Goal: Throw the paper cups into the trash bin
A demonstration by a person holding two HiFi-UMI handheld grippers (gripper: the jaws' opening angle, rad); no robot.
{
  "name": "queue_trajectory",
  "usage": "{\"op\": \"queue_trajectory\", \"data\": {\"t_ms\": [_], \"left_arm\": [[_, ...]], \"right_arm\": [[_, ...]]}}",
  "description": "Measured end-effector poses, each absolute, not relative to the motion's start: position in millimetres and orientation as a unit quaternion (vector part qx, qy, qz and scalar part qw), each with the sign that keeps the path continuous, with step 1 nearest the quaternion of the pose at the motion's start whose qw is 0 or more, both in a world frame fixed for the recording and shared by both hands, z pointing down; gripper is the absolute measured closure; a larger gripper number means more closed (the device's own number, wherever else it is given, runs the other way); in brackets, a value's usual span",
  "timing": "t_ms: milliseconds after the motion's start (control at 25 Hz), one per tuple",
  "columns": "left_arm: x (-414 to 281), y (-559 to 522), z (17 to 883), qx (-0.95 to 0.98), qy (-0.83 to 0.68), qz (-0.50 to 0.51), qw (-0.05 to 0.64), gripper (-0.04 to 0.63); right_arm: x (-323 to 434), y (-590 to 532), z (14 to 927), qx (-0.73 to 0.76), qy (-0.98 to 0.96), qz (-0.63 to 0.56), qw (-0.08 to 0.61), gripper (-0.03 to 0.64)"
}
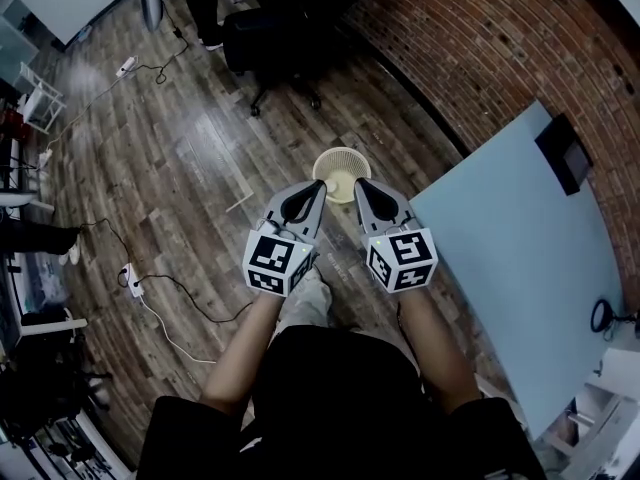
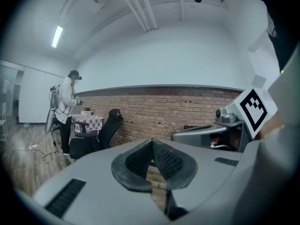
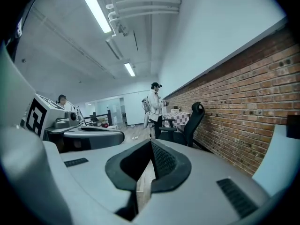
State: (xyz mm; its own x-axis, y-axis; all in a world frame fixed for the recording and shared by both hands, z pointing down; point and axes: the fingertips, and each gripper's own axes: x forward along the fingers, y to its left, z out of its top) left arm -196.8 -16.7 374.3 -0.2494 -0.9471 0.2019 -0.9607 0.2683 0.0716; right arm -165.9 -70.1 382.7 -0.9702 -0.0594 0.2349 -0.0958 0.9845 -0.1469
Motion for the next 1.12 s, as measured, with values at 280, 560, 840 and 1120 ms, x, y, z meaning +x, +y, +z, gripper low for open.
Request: {"op": "queue_trajectory", "data": {"t_ms": [280,560,840,1120], "left_arm": [[-157.2,-2.3,366.5,0.598,-0.795,0.039,0.088,0.586],[-116.3,11.5,355.8,0.597,-0.798,0.040,0.076,0.586],[-82.4,29.5,349.8,0.592,-0.802,0.037,0.071,0.586],[-49.9,45.2,340.1,0.588,-0.806,0.025,0.066,0.586]], "right_arm": [[-128.6,-55.0,372.2,0.030,-0.992,0.070,0.102,0.612],[-92.8,-42.9,357.3,0.022,-0.994,0.060,0.087,0.612],[-60.4,-27.2,346.6,0.016,-0.996,0.049,0.077,0.612],[-22.0,-11.9,335.3,0.010,-0.997,0.041,0.066,0.612]]}}
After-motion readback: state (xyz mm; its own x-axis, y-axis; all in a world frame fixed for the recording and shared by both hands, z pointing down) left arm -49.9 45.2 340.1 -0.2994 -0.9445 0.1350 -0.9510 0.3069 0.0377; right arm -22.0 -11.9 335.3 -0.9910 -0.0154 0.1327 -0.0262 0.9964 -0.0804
